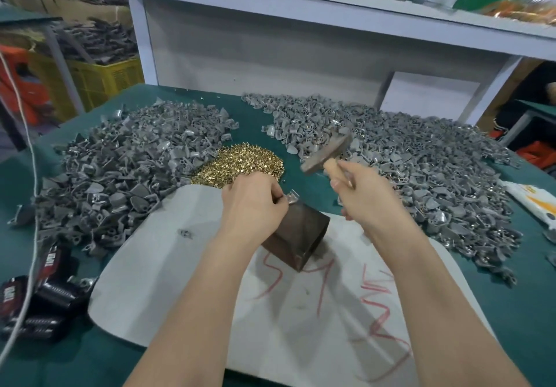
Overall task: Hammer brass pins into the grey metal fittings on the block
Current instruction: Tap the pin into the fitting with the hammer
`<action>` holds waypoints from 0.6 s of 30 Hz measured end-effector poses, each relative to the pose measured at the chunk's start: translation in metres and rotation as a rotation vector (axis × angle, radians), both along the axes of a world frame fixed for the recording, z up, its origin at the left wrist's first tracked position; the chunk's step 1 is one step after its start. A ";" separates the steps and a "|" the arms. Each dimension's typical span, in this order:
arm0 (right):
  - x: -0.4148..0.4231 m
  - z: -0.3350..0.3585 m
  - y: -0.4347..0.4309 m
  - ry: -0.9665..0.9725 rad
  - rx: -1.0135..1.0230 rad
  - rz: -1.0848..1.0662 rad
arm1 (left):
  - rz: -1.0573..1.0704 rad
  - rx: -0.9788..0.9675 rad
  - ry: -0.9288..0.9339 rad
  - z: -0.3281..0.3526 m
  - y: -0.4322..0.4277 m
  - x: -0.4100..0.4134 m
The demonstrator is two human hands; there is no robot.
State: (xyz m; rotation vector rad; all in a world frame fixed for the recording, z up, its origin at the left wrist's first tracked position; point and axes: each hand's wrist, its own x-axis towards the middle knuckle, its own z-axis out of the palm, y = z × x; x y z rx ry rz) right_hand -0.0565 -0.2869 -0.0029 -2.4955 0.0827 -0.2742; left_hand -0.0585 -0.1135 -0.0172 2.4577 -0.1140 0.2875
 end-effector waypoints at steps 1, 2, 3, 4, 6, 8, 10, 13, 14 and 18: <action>0.006 -0.005 -0.001 0.057 -0.033 0.010 | 0.002 -0.004 0.004 0.000 0.000 0.000; 0.010 -0.011 -0.002 0.108 -0.053 0.022 | 0.006 -0.005 0.005 -0.001 0.001 0.001; 0.012 -0.016 -0.002 0.148 -0.053 0.031 | 0.013 -0.005 0.005 -0.002 0.001 0.002; 0.012 -0.020 -0.003 0.169 -0.046 0.039 | 0.019 -0.007 0.004 -0.002 0.001 0.003; 0.011 -0.024 -0.004 0.177 -0.080 0.046 | 0.023 -0.021 0.002 -0.002 0.000 0.003; 0.010 -0.026 -0.002 0.212 -0.134 0.022 | 0.022 -0.038 0.003 -0.001 -0.001 0.003; 0.007 -0.022 0.002 0.231 -0.257 0.000 | 0.010 -0.055 0.010 -0.001 -0.001 0.002; 0.003 -0.006 0.009 0.059 -0.249 -0.026 | -0.014 -0.093 0.019 0.001 -0.001 0.000; 0.001 0.001 0.012 0.002 -0.142 -0.005 | -0.020 -0.107 0.015 0.002 -0.001 -0.001; 0.002 0.017 0.036 0.169 0.161 0.283 | -0.042 -0.216 0.006 0.003 -0.001 0.000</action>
